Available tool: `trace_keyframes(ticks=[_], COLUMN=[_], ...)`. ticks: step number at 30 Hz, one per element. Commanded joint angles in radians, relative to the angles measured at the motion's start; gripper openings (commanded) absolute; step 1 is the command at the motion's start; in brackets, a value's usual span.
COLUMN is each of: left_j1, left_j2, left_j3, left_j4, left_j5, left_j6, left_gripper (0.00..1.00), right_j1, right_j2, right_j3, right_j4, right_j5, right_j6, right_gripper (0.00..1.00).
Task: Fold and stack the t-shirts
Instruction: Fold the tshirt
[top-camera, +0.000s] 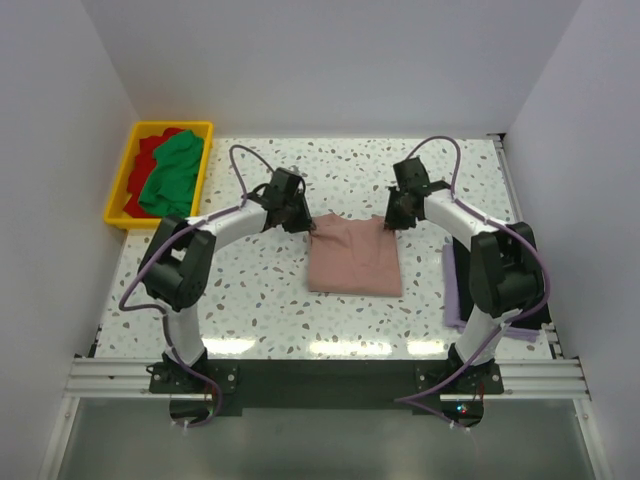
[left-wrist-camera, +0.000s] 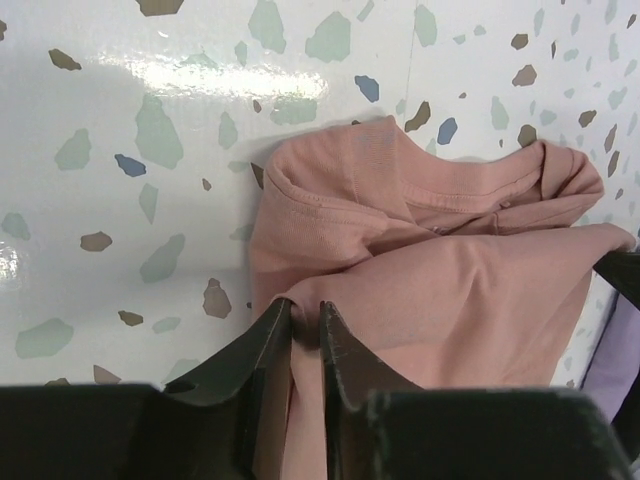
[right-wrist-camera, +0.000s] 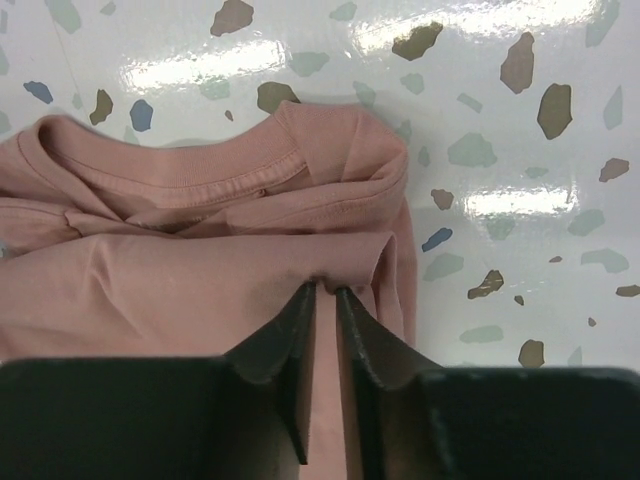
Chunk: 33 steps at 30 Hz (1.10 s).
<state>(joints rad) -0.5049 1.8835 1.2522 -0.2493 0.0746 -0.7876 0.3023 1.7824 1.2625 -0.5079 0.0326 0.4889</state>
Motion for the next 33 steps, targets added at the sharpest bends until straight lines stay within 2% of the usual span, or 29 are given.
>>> trace_keyframes(ticks=[1, 2, 6, 11, 18, 19, 20, 25, 26, 28, 29, 31, 32, 33], left_j1=[0.009, 0.011, 0.032, 0.062, 0.097, 0.098, 0.098, 0.131, 0.134, 0.143, 0.143, 0.141, 0.14, 0.137], left_j2=[0.0, -0.004, -0.032, -0.023, 0.089, 0.118, 0.127, 0.164, 0.164, 0.145, 0.129, 0.07, 0.046, 0.022], left_j3=[0.046, 0.046, 0.05, 0.082, 0.191, 0.2, 0.205, 0.217, 0.22, 0.227, 0.222, 0.188, 0.17, 0.13], left_j4=[0.025, 0.024, 0.033, 0.035, 0.084, 0.1, 0.119, 0.226, 0.234, 0.228, 0.223, 0.222, 0.22, 0.213], left_j5=[0.01, 0.01, 0.025, 0.077, 0.209, 0.229, 0.235, 0.295, 0.319, 0.326, 0.32, 0.3, 0.291, 0.278], left_j6=[0.028, 0.03, 0.034, 0.047, 0.065, 0.064, 0.064, 0.045, 0.045, 0.051, 0.056, 0.064, 0.065, 0.07], left_gripper=[0.21, 0.17, 0.09, 0.0, 0.0, 0.02, 0.1, 0.35, 0.44, 0.51, 0.55, 0.56, 0.56, 0.56], right_j1=[-0.012, -0.015, -0.04, -0.078, -0.137, -0.14, -0.147, -0.186, -0.19, -0.195, -0.193, -0.193, -0.193, -0.193], right_j2=[-0.018, -0.024, -0.058, -0.063, 0.003, 0.023, 0.035, 0.094, 0.104, 0.112, 0.107, 0.088, 0.059, 0.043], right_j3=[0.035, 0.032, 0.017, -0.008, 0.0, 0.005, 0.008, 0.032, 0.034, 0.038, 0.041, 0.031, 0.029, 0.029], right_j4=[0.016, 0.016, 0.015, 0.035, 0.086, 0.091, 0.098, 0.111, 0.111, 0.106, 0.103, 0.104, 0.101, 0.086], right_j5=[0.001, 0.001, 0.007, -0.019, -0.054, -0.057, -0.063, -0.088, -0.1, -0.106, -0.111, -0.111, -0.099, -0.091], right_j6=[0.005, 0.001, -0.006, -0.009, -0.004, -0.003, 0.0, 0.01, 0.013, 0.016, 0.017, 0.019, 0.02, 0.019], right_gripper=[0.15, 0.11, 0.05, 0.02, 0.01, 0.01, 0.01, 0.0, 0.01, 0.02, 0.07, 0.18, 0.3, 0.34])
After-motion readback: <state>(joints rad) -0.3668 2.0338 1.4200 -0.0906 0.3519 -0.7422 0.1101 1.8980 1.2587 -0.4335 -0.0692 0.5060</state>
